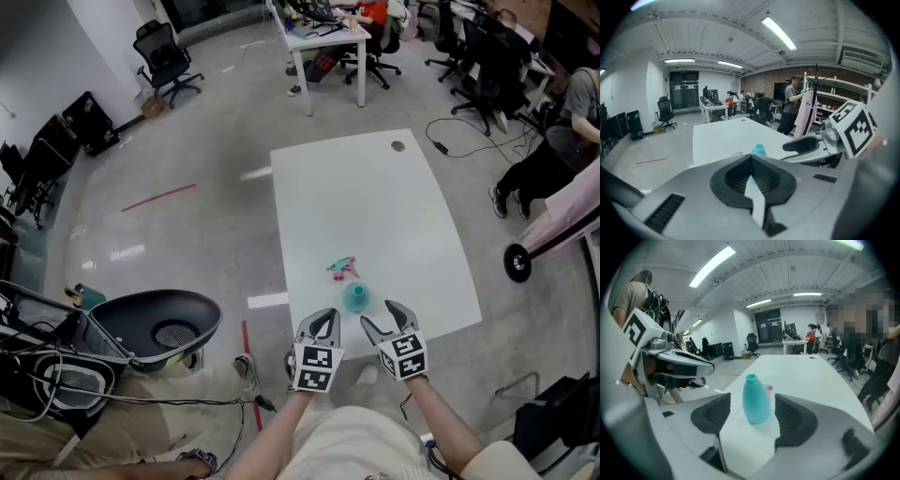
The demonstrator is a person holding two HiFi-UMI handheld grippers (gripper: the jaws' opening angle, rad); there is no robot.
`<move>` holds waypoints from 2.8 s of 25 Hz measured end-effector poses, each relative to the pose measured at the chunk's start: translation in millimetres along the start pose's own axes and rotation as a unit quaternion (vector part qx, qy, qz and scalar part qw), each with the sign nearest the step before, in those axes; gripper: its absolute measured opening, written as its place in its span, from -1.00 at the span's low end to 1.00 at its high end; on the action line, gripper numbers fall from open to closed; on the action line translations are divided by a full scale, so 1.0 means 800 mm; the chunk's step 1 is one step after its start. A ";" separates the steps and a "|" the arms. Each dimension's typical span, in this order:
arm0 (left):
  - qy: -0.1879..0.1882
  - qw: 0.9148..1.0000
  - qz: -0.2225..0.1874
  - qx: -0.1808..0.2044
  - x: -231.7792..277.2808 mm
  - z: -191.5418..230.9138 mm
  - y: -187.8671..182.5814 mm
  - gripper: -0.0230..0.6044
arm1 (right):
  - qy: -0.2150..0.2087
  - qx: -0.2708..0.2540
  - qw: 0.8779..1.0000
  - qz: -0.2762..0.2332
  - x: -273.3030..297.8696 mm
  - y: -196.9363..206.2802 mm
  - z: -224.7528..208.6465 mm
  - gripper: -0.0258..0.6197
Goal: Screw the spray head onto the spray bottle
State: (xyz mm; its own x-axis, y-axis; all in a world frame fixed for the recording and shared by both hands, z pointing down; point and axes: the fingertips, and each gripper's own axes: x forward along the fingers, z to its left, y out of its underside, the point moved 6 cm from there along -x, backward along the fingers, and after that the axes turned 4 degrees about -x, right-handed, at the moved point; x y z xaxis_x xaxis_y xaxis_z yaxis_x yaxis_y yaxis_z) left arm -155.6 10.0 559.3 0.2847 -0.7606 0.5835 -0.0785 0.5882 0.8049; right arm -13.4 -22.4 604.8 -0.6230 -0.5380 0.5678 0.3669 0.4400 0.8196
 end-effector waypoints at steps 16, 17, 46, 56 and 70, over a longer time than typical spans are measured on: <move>0.008 0.996 0.040 -0.084 0.028 0.043 0.006 -0.52 | -0.004 -0.069 0.992 0.108 0.130 0.022 -0.010 0.26; 0.014 0.993 0.051 -0.103 0.044 0.047 0.008 -0.27 | 0.000 -0.071 0.992 0.102 0.122 0.018 -0.012 0.26; 0.054 0.975 0.139 -0.165 0.194 0.067 -0.034 -0.49 | -0.024 -0.066 0.993 0.091 0.068 0.014 -0.044 0.26; 0.184 0.915 -0.291 -0.209 -0.075 0.039 -0.235 -0.49 | -0.156 -0.153 0.960 0.176 -0.007 -0.086 0.024 0.26; 0.154 0.923 -0.343 -0.076 -0.121 -0.044 -0.264 -0.49 | -0.233 -0.149 0.953 0.125 -0.050 -0.129 0.067 0.26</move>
State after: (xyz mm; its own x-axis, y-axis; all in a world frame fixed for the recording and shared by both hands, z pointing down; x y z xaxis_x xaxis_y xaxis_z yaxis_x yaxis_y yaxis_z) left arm -132.6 -31.4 328.9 0.4781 -0.8677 -0.1363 0.3495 0.0456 0.9358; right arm -63.4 -7.7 493.5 -0.7041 -0.0360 0.7092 0.6804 0.2517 0.6883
